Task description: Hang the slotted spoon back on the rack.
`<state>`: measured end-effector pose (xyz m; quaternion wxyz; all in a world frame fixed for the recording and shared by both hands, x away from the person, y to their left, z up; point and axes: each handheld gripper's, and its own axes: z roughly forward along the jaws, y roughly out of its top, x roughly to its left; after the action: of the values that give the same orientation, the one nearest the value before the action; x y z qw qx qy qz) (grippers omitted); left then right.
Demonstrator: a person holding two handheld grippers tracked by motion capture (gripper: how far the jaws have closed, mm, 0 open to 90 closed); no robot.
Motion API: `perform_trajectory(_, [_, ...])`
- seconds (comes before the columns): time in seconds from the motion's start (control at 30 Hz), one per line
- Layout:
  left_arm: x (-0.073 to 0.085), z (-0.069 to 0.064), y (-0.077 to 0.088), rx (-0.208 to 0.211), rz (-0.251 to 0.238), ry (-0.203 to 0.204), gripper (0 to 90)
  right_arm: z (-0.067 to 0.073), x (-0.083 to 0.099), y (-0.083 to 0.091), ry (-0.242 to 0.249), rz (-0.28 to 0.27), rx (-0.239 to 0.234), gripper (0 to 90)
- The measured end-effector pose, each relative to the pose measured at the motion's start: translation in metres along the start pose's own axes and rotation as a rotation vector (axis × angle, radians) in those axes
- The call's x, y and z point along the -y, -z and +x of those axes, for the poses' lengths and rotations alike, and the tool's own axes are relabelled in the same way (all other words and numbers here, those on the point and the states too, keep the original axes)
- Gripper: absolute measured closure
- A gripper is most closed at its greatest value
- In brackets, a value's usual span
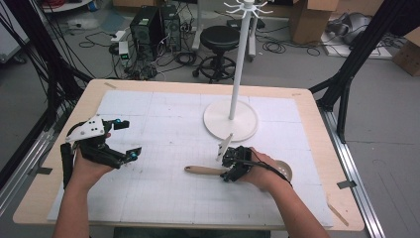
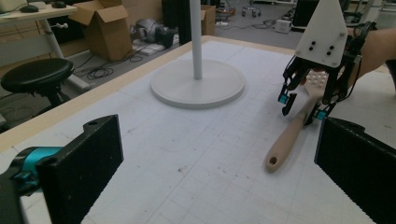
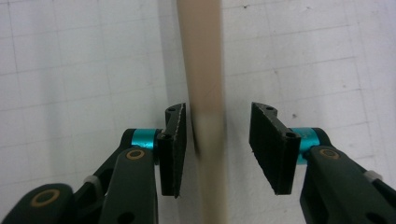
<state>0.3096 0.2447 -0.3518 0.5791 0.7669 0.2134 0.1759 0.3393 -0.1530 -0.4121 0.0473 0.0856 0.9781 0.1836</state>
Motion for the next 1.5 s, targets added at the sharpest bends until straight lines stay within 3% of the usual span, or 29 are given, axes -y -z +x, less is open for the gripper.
perform_trajectory(0.37, [0.0, -0.001, 0.0, 0.001, -0.002, -0.003, 1.7, -0.005, 0.001, -0.002, -0.012, -0.011, -0.06, 66.4])
perform_trajectory(0.5, [-0.001, -0.001, 0.0, 0.002, -0.005, -0.002, 1.7, -0.005, 0.001, -0.002, -0.006, -0.013, -0.079, 73.5])
perform_trajectory(0.8, [-0.001, -0.001, 0.001, -0.003, -0.011, -0.005, 1.7, -0.003, 0.002, 0.001, 0.01, -0.014, -0.073, 75.2])
perform_trajectory(0.93, [-0.001, -0.001, 0.001, -0.003, -0.01, -0.006, 1.7, -0.002, 0.003, 0.011, 0.004, -0.064, -0.071, 75.5])
perform_trajectory(1.33, [-0.001, -0.001, 0.001, -0.007, -0.009, -0.005, 1.7, -0.012, 0.023, 0.074, -0.067, -0.373, -0.002, 75.7])
perform_trajectory(1.5, [-0.001, -0.001, 0.001, -0.012, -0.011, -0.008, 1.7, -0.013, 0.027, 0.094, -0.078, -0.463, 0.022, 75.8])
